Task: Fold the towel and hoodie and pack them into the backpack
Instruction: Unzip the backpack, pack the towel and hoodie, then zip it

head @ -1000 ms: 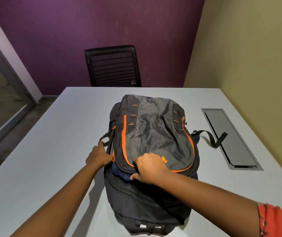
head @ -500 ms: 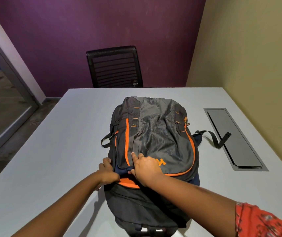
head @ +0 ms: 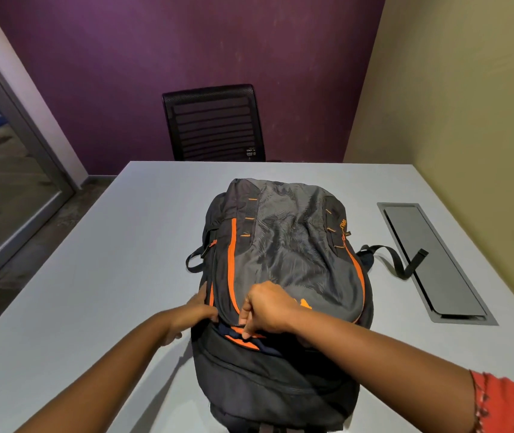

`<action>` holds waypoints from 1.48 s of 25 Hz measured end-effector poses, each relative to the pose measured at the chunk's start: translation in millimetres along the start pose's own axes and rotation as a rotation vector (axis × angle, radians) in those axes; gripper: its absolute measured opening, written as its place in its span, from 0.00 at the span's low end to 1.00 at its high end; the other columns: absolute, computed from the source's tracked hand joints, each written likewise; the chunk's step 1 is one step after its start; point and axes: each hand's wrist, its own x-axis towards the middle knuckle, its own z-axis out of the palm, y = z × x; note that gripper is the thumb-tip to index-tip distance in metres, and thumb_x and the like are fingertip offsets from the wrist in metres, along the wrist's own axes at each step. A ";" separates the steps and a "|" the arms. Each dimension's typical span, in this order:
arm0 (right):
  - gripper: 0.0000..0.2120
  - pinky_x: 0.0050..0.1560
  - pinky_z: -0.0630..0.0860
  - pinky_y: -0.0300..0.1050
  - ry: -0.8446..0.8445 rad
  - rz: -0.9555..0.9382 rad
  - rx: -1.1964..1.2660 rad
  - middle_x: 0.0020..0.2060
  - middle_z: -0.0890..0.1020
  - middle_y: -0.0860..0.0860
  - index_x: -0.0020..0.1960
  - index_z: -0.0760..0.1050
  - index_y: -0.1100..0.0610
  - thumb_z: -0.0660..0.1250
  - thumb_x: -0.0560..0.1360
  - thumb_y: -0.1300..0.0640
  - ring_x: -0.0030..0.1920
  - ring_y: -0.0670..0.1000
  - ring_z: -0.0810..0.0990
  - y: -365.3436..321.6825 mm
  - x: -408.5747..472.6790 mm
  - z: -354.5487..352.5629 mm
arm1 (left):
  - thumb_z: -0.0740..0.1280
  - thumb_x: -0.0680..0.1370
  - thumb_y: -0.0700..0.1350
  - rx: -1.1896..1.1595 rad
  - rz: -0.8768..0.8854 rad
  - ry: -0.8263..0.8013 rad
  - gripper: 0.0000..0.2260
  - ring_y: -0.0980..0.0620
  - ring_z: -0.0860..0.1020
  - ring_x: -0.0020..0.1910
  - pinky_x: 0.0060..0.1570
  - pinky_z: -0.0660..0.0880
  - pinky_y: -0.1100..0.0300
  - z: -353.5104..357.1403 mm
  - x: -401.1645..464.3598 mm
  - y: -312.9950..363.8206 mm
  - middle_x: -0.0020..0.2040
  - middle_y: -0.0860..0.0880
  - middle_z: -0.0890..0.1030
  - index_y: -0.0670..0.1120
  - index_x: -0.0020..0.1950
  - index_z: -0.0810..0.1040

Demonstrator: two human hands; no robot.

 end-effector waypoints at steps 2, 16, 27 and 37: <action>0.12 0.45 0.73 0.41 -0.059 -0.030 -0.054 0.46 0.85 0.55 0.48 0.83 0.59 0.74 0.69 0.51 0.50 0.54 0.81 0.0 3.1 -1.2 | 0.64 0.59 0.51 -0.018 -0.043 -0.061 0.48 0.46 0.56 0.74 0.67 0.57 0.44 -19.4 -3.0 2.1 0.75 0.48 0.56 0.61 0.74 0.44; 0.56 0.57 0.34 0.81 -0.128 0.172 -0.329 0.68 0.20 0.53 0.70 0.29 0.32 0.70 0.61 0.30 0.67 0.61 0.20 27.6 50.8 -8.2 | 0.63 0.78 0.41 0.018 0.249 0.634 0.13 0.42 0.75 0.59 0.60 0.73 0.49 -50.2 84.5 20.6 0.62 0.41 0.77 0.40 0.62 0.76; 0.56 0.55 0.32 0.81 -0.184 0.207 -0.395 0.67 0.19 0.52 0.70 0.30 0.33 0.70 0.60 0.30 0.66 0.61 0.19 26.8 56.0 0.7 | 0.63 0.77 0.40 0.837 0.376 0.914 0.07 0.41 0.76 0.44 0.38 0.61 0.57 -37.4 65.9 11.0 0.43 0.41 0.81 0.40 0.43 0.79; 0.57 0.56 0.32 0.81 -0.188 0.219 -0.397 0.66 0.19 0.51 0.70 0.29 0.33 0.70 0.61 0.31 0.67 0.61 0.19 25.4 54.6 1.2 | 0.69 0.71 0.38 0.854 0.382 0.783 0.03 0.42 0.77 0.37 0.31 0.67 0.58 -3.7 25.1 -16.0 0.36 0.44 0.81 0.41 0.37 0.80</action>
